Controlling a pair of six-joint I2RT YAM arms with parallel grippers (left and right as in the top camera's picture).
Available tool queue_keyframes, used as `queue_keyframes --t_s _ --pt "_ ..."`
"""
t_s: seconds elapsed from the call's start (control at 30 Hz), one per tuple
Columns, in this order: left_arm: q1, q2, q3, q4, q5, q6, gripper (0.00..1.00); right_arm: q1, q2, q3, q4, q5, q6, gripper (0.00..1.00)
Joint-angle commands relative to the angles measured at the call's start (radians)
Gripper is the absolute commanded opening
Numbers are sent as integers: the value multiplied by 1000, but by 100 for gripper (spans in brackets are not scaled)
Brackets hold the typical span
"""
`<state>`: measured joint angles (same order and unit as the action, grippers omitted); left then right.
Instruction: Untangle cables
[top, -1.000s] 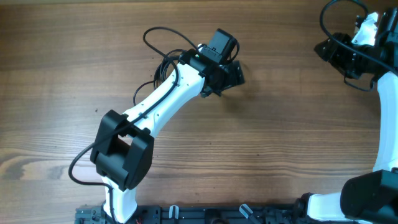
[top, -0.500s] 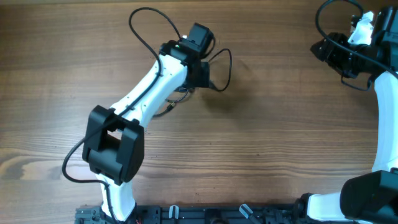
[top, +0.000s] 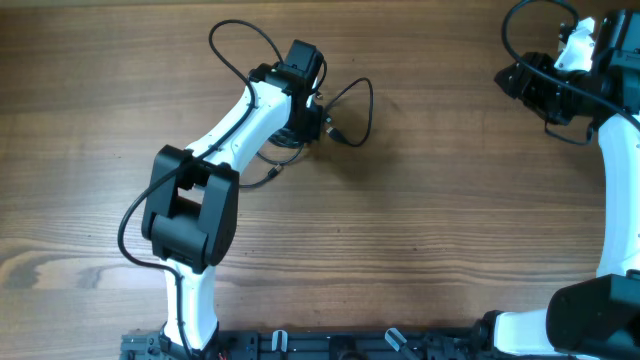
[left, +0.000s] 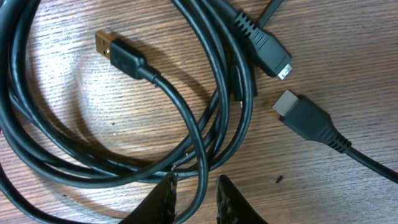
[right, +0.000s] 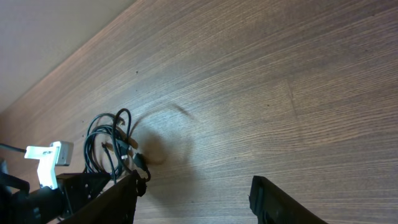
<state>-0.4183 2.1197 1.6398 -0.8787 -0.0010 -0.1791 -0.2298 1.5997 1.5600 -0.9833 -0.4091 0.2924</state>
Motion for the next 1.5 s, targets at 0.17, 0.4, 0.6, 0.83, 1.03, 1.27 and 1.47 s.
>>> queue_keyframes --t_s 0.17,0.4,0.6,0.83,1.03,1.27,1.47 --pt "2 11 -6 11 12 18 11 3 -2 4 -2 22 -5 60" --pt "2 11 -6 53 11 -51 11 3 -2 4 -4 22 -5 60" --pt "2 11 -6 128 -27 -253 29 3 -2 4 -5 22 -5 60" --pt "2 14 -6 145 -79 -414 35 3 -2 3 -5 22 -5 61" --pt "3 53 -6 172 -84 -462 36 3 -2 3 -6 29 -5 61" --pt "9 93 -6 177 -102 -462 37 3 -2 3 -8 48 -5 65" --pt "9 107 -6 176 -101 -462 34 3 -2 3 -7 48 -5 65"
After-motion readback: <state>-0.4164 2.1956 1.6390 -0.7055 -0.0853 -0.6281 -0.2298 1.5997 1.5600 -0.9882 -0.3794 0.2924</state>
